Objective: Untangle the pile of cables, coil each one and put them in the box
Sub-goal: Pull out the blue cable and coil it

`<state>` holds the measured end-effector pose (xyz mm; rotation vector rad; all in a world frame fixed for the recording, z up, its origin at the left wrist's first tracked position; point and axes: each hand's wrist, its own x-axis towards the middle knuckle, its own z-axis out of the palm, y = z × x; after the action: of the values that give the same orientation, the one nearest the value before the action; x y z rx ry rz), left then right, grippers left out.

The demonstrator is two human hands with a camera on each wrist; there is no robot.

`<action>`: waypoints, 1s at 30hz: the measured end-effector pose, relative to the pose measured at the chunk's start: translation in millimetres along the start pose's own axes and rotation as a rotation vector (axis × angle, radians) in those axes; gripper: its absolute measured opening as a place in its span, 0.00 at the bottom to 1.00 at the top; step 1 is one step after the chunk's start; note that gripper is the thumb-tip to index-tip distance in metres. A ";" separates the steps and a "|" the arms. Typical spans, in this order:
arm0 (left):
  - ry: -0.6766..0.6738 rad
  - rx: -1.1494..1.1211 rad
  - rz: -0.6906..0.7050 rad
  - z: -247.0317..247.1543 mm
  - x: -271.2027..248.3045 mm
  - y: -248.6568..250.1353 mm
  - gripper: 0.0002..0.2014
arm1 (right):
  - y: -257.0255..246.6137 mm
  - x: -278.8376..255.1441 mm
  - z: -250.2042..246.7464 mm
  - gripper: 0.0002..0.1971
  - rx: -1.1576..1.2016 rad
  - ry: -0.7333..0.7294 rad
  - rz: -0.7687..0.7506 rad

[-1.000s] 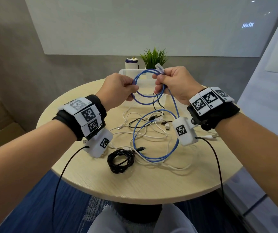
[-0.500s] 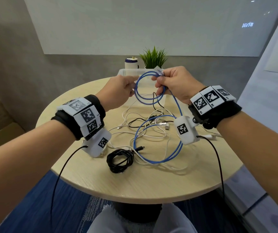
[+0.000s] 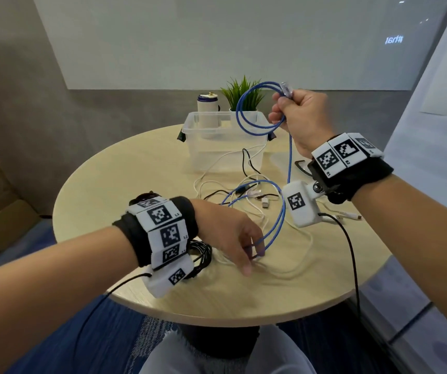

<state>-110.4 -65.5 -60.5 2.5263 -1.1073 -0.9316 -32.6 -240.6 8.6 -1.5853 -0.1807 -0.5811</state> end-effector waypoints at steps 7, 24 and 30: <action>0.182 -0.132 0.068 -21.0 -5.9 1.8 0.05 | -2.5 -12.8 -6.9 0.09 -0.250 -0.259 -0.057; 0.798 0.110 -0.358 -80.7 -50.8 -46.2 0.10 | 3.0 -12.8 -14.7 0.09 -0.108 -0.249 0.057; 1.082 -0.339 -0.210 -72.5 -42.1 -42.3 0.07 | 2.9 -11.4 -1.5 0.11 -0.074 -0.225 0.046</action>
<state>-61.4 -8.9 -3.7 2.2918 -0.3071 0.2600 -41.4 -239.8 0.7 -1.7215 -0.2931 -0.3766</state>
